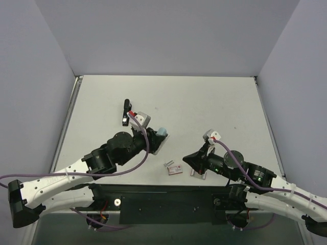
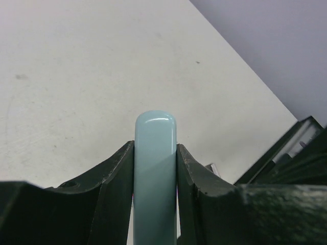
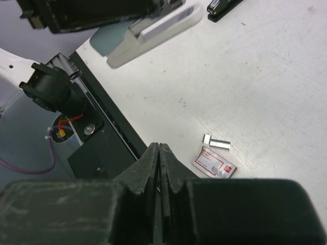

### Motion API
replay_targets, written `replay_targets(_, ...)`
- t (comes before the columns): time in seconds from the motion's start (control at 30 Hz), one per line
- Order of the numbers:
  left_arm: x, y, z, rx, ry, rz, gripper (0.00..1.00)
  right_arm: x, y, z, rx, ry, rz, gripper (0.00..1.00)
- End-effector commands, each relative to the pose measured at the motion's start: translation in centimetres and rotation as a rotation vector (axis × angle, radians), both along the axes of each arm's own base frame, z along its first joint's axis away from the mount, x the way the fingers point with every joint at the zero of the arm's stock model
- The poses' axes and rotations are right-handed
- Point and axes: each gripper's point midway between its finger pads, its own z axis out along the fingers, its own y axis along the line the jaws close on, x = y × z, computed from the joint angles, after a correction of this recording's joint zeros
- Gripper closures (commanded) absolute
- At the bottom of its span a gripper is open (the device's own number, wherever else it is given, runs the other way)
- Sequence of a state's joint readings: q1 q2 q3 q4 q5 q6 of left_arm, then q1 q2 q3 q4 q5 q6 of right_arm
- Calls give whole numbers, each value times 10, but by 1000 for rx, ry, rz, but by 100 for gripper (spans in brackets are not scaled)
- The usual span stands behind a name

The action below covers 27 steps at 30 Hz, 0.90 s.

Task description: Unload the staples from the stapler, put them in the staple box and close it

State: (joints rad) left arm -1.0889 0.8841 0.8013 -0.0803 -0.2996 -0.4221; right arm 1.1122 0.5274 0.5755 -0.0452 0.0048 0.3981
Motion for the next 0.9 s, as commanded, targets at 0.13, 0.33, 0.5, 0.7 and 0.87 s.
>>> replay_targets(0.13, 81, 18, 11, -7, -42, 211, 100, 2, 3, -17, 13, 67, -35, 100)
replay_targets(0.33, 133, 32, -16, 74, -7, 321, 100, -3, 8, -25, 31, 93, -16, 100)
replay_targets(0.5, 182, 53, -43, 143, 42, 430, 100, -8, 15, -32, 27, 116, 19, 100)
replay_targets(0.7, 234, 74, -72, 238, 82, 524, 100, -11, 21, -37, 8, 116, 49, 100)
replay_targets(0.87, 270, 79, -91, 280, 106, 548, 100, -14, 24, -38, 23, 128, 64, 100)
